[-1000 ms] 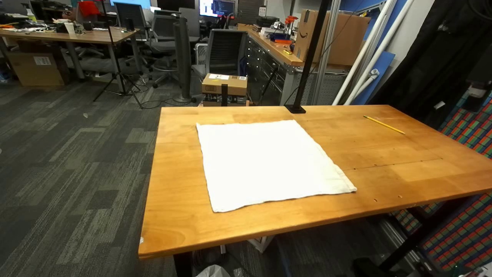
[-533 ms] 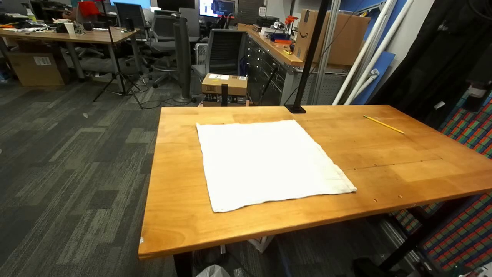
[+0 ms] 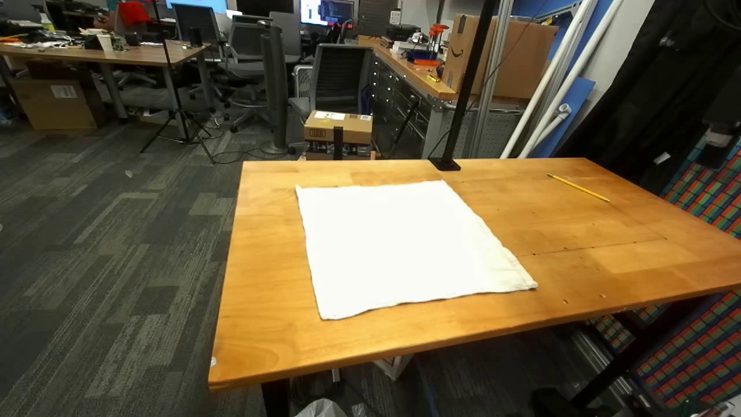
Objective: Fold the towel diagonally in half twice
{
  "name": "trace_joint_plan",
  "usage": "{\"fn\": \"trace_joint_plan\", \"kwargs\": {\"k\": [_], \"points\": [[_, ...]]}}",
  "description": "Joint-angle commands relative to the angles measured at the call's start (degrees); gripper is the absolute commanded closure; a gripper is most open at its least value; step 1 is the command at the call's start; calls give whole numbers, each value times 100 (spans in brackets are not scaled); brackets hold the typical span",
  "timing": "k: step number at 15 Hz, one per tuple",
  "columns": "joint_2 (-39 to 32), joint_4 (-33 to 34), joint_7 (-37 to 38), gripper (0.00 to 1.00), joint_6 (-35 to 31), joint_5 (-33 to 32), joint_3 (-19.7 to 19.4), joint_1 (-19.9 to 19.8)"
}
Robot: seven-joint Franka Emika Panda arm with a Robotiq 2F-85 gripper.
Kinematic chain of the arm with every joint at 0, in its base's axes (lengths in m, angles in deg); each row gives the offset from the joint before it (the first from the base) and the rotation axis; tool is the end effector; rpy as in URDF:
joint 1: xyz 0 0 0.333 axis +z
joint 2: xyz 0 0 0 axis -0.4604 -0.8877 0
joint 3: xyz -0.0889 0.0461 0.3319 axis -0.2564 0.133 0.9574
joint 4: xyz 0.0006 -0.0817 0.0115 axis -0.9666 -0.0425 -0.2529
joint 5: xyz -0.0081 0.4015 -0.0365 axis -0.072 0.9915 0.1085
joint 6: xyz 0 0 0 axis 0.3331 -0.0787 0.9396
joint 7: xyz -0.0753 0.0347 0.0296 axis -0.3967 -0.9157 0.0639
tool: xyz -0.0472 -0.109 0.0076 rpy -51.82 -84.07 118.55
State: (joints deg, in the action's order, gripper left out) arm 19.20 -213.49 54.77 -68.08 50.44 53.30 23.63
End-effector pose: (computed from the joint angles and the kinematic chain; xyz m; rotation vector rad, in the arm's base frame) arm 0.3348 -0.0869 0.5304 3.1354 0.0529 -0.1427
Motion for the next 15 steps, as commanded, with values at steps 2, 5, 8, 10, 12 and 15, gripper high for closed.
{"fn": "trace_joint_plan", "kwargs": {"k": [2, 5, 8, 10, 12, 15], "points": [[-4, 12, -1, 0, 13, 4, 4, -3], [-4, 12, -1, 0, 13, 4, 4, -3], [-4, 12, -1, 0, 13, 4, 4, -3], [-155, 97, 16, 0, -24, 13, 29, 25], [-445, 242, 25, 0, -207, 66, 82, 109], [-644, 211, 32, 0, -1105, 229, 176, 275]]}}
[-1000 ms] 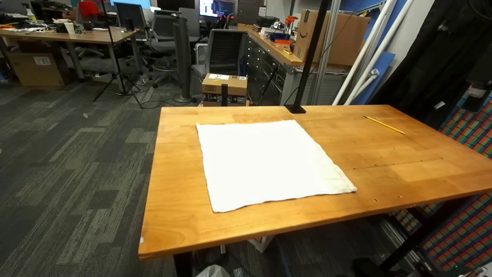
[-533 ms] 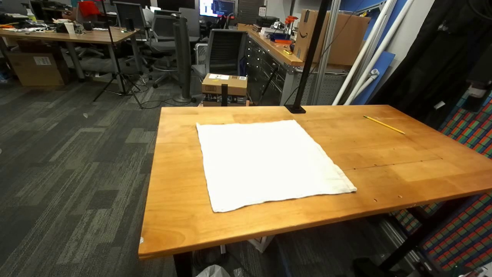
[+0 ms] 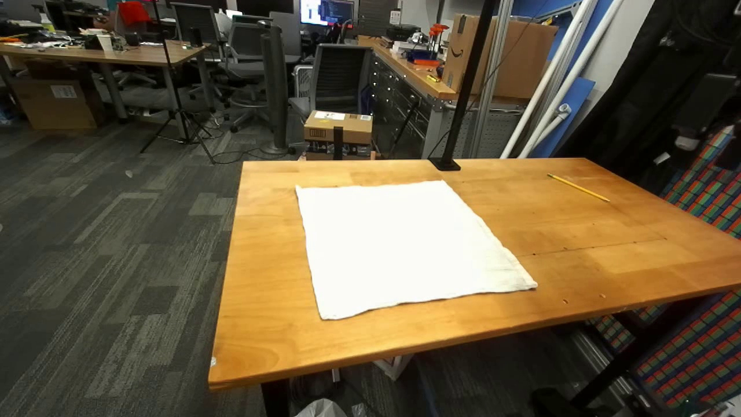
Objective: Fold the towel diagonally in half twice
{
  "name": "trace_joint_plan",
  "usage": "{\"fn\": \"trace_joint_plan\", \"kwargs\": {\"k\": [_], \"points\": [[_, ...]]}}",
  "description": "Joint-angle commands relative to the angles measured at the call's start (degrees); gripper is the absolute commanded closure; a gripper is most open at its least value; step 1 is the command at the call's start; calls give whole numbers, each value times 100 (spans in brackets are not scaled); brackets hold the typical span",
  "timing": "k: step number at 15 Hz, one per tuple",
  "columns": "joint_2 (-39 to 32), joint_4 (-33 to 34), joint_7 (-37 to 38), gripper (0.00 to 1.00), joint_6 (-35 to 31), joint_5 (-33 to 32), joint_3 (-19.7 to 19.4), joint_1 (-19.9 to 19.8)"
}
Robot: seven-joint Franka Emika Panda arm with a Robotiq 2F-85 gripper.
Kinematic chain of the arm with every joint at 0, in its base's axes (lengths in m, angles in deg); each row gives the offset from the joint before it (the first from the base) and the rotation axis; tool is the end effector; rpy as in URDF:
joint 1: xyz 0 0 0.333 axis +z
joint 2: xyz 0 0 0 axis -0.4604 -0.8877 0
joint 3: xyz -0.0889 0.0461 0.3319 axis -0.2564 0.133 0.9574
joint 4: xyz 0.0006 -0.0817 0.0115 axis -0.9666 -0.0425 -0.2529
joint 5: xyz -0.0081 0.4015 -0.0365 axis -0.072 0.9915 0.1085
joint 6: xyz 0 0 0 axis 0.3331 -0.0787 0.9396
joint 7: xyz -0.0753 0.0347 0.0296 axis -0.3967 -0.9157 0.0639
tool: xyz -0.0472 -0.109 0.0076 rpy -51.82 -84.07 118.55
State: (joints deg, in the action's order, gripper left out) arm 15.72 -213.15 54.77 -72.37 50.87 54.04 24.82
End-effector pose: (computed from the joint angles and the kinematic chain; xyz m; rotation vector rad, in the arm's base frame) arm 0.3592 -0.0760 0.5183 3.1257 0.1002 -0.1112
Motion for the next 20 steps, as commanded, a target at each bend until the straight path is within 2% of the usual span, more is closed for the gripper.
{"fn": "trace_joint_plan", "kwargs": {"k": [1, 4, 6, 12, 14, 15, 17, 20], "points": [[-321, 108, 58, 0, -1105, 245, 142, 206], [-262, -278, 239, 0, -2362, 588, 263, 336], [-187, -613, 407, 0, -2865, 790, 374, 397], [418, -2036, 1250, 0, -3527, 1259, 904, 661], [586, -2479, 1645, 0, -3899, 1317, 1210, 778], [141, -1976, 1849, 0, -3898, 1267, 1369, 821], [117, -2121, 2150, 0, -4370, 1119, 1712, 894], [-133, -2107, 2611, 0, -5025, 750, 2233, 736]]}}
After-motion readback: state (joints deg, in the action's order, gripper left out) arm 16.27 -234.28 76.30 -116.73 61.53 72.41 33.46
